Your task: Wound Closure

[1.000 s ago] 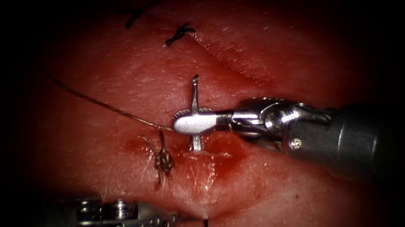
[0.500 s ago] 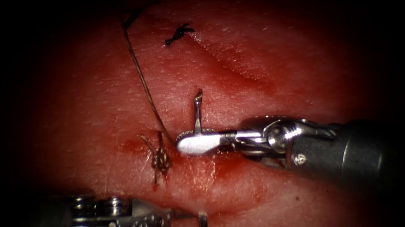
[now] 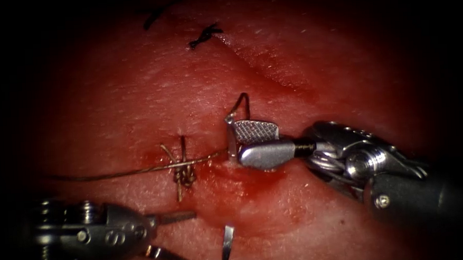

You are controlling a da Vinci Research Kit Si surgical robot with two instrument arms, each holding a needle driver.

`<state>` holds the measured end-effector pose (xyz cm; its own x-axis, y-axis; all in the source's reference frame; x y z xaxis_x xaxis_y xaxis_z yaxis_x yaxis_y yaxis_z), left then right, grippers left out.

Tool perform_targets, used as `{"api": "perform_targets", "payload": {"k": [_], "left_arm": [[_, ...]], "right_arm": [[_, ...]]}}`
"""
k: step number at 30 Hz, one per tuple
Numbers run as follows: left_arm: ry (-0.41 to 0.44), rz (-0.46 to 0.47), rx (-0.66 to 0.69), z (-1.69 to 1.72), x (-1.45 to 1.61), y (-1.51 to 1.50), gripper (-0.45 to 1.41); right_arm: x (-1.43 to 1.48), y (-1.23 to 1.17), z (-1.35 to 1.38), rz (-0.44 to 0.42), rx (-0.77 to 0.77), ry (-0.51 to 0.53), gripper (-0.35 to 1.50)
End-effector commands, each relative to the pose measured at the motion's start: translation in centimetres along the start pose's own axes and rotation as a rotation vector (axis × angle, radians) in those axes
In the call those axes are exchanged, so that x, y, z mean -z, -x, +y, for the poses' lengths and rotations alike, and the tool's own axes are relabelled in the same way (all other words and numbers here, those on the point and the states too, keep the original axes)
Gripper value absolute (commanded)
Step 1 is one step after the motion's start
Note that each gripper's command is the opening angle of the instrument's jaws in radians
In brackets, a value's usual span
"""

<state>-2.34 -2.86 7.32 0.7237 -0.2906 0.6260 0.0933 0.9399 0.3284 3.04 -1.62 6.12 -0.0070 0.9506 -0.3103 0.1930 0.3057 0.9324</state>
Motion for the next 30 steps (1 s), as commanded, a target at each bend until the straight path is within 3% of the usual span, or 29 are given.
{"api": "perform_targets", "payload": {"k": [1,10,14,18,20,25,30], "left_arm": [[0.001,0.000,-0.001,-0.01,-0.10,0.00,0.46],[0.003,0.001,-0.001,-0.02,-0.12,-0.01,0.46],[0.002,0.000,-0.002,-0.03,-0.10,-0.02,0.46],[0.002,0.001,-0.003,-0.03,-0.11,-0.03,0.46],[0.004,0.001,-0.002,-0.04,-0.13,-0.03,0.46],[0.007,0.002,-0.003,-0.07,-0.17,-0.03,0.46],[0.006,0.002,-0.004,-0.07,-0.16,-0.05,0.46]], "right_arm": [[-0.11,-0.02,0.05,0.001,0.017,-0.001,1.30],[-0.12,-0.19,0.10,0.062,0.113,0.133,1.23],[-0.04,-0.21,0.07,-0.013,0.139,0.268,1.28],[0.13,-0.17,-0.04,-0.037,0.131,0.343,1.08],[0.15,-0.21,-0.04,-0.038,0.126,0.367,1.08],[-0.04,-0.31,0.15,-0.049,0.132,0.437,1.18],[-0.21,-0.29,0.32,-0.080,0.137,0.477,1.16]]}}
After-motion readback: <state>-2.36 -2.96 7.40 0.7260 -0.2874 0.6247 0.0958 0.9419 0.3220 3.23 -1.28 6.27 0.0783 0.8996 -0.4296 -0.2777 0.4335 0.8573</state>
